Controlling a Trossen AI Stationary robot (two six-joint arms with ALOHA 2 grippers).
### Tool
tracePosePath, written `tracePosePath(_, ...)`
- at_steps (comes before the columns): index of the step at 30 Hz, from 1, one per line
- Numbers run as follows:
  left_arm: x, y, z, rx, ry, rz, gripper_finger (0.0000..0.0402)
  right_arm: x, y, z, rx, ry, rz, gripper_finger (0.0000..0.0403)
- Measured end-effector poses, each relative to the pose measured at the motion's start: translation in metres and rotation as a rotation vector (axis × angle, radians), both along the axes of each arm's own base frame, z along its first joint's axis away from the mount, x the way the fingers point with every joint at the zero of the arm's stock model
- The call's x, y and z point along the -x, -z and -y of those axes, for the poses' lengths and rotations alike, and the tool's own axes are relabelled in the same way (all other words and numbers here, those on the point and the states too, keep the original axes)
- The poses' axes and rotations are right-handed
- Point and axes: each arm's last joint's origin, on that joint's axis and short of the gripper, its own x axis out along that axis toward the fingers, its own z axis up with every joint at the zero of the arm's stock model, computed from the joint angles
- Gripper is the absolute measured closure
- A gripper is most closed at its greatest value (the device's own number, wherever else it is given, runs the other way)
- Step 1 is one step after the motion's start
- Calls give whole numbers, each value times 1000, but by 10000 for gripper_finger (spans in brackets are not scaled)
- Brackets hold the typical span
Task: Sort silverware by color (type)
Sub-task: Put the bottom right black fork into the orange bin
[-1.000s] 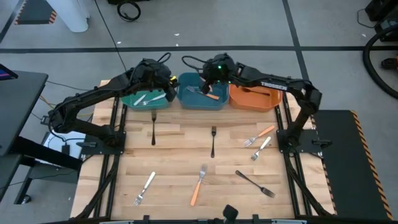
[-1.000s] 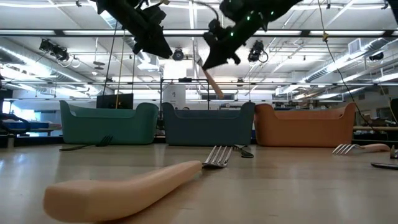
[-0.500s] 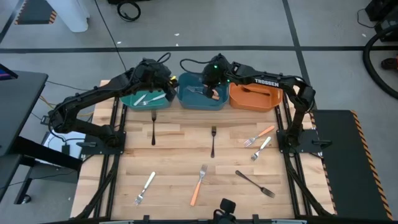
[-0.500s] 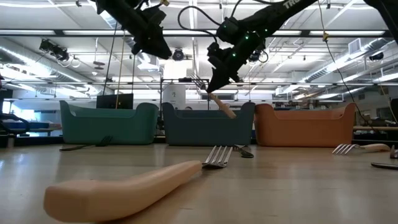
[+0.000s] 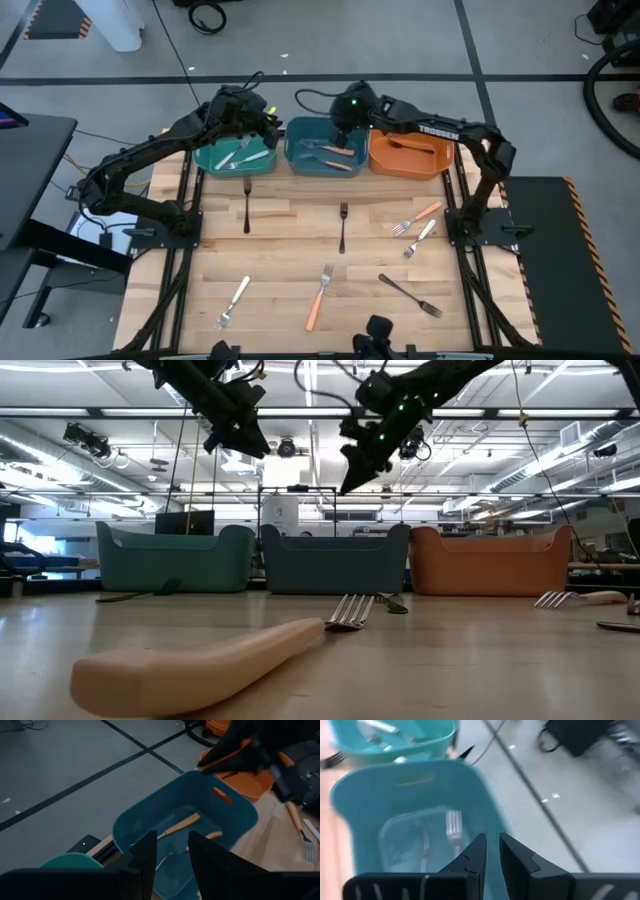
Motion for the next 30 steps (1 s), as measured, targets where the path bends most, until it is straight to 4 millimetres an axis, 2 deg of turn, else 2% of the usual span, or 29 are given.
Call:
tracePosePath(4,0,0,0,-10,5,-2,280,15,-26,-8,53,42,31,343)
tracePosePath(8,0,0,0,-27,18,-14,280,40,-56,-19,107,98,56,343)
tracePosePath(15,0,-1,0,-53,33,-27,280,82,-91,-37,104,186,100,340)
tracePosePath(21,0,-1,0,-61,39,-34,280,106,-94,-52,50,206,7,320)
tracePosePath(30,0,-1,0,-68,46,-41,280,128,-76,-68,-217,363,-142,289)
